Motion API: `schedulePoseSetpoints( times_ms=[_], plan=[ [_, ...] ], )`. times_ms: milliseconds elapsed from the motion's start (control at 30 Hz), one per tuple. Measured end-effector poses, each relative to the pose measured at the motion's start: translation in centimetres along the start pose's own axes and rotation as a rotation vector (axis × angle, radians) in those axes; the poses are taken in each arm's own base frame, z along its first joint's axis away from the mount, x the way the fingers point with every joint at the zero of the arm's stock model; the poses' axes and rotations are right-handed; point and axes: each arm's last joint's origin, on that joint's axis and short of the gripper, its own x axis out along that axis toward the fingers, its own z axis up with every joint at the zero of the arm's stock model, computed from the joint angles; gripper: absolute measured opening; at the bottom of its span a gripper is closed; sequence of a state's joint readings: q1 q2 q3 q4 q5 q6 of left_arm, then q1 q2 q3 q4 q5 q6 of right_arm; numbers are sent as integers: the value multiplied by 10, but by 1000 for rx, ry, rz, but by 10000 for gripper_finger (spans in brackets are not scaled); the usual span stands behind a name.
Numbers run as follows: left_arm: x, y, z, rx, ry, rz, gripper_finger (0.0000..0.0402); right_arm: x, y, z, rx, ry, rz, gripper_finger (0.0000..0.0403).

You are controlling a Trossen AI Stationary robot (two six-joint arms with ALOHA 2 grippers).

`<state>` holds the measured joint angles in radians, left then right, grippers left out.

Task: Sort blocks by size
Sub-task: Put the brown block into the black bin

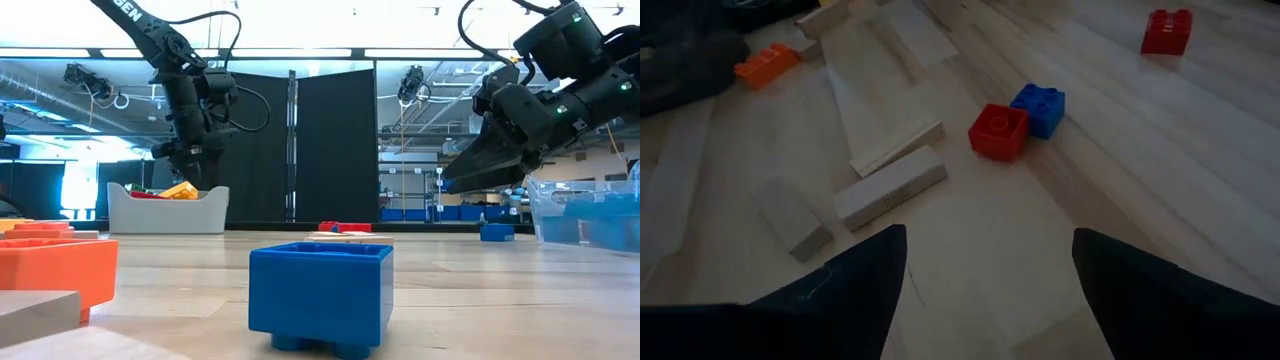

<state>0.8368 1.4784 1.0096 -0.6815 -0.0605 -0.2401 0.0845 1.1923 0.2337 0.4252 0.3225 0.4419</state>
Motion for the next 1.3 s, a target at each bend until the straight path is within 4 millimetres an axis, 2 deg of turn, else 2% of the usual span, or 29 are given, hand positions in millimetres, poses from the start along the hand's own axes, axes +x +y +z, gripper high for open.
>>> schedulePoseSetpoints(
  times_ms=[633, 800, 1000, 1133, 1300],
  plan=[
    [-5, -3, 15, -7, -132, -16, 209, 0, 0, 0, 0, 0, 0, 300],
    [-26, -11, 33, 6, -180, -71, 209, 0, 0, 0, 0, 0, 0, 303],
    [-63, -43, 43, 112, -198, -138, 209, 0, 0, 0, 0, 0, 0, 301],
    [-94, -69, 33, 127, -242, -160, 209, 0, 0, 0, 0, 0, 0, 300],
    [-137, -91, 4, 135, -338, -245, 209, 0, 0, 0, 0, 1, 0, 304]
  ],
)
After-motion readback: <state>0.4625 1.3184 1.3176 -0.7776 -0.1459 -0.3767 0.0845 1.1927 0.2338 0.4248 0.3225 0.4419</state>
